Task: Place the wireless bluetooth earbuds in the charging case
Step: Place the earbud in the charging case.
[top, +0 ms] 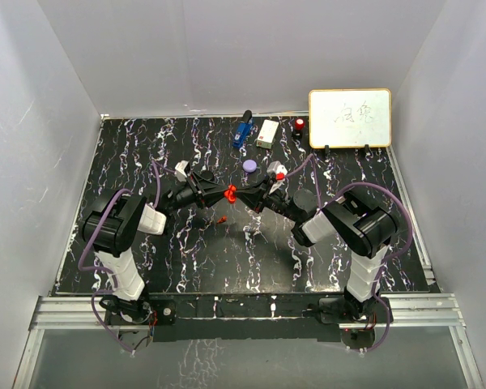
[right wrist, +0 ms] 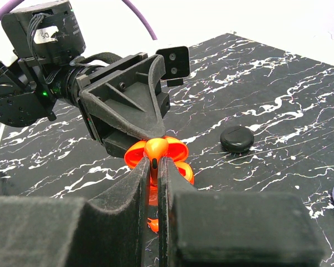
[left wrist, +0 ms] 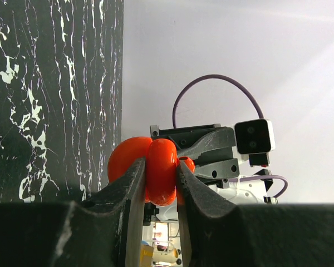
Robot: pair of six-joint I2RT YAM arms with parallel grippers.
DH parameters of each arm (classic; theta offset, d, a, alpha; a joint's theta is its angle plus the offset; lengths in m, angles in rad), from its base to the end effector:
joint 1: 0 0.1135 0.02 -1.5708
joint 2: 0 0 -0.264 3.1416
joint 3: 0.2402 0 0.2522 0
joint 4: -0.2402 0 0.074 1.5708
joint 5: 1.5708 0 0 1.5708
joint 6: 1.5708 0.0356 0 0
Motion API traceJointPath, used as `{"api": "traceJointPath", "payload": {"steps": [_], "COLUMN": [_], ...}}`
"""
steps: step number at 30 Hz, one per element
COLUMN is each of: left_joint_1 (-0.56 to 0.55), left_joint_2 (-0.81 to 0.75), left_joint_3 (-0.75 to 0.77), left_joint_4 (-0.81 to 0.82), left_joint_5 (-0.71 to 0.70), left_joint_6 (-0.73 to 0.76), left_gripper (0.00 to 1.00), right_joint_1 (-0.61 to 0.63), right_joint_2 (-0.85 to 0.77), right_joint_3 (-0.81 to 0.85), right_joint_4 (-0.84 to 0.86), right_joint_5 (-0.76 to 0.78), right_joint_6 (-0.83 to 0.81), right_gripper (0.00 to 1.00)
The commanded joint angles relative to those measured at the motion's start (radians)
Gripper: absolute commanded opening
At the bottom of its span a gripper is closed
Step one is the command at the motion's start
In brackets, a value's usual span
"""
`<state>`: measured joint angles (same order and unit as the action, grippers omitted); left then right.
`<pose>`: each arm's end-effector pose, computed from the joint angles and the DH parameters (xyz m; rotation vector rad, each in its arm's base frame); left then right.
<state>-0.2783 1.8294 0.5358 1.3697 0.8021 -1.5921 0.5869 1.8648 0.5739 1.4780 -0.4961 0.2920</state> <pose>0.2917 -0.1100 0.1570 -0.4373 1.8868 -1.9728 0.2615 0.1943 0.1669 -0.6418 1.3488 1.0610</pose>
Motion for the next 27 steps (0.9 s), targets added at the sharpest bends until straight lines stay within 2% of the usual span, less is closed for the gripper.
{"api": "traceJointPath", "payload": {"steps": [1,27], "left_joint_1": [-0.005,-0.013], "left_joint_2": [-0.006,-0.064], "left_joint_3": [0.023,0.004], "left_joint_4": [0.156,0.160], "left_joint_5": [0.017,0.033], "left_joint_6": [-0.018,-0.025], "left_gripper": [0.00,0.00], "right_joint_1": [0.001,-0.001], "right_joint_2": [-0.023,-0.014], "right_joint_3": [0.024,0.022], "right_joint_4": [0.336,0.336], "right_joint_5": [0.011,0.026], "right_joint_6": [-0.016,-0.030], "right_gripper": [0.00,0.00]}}
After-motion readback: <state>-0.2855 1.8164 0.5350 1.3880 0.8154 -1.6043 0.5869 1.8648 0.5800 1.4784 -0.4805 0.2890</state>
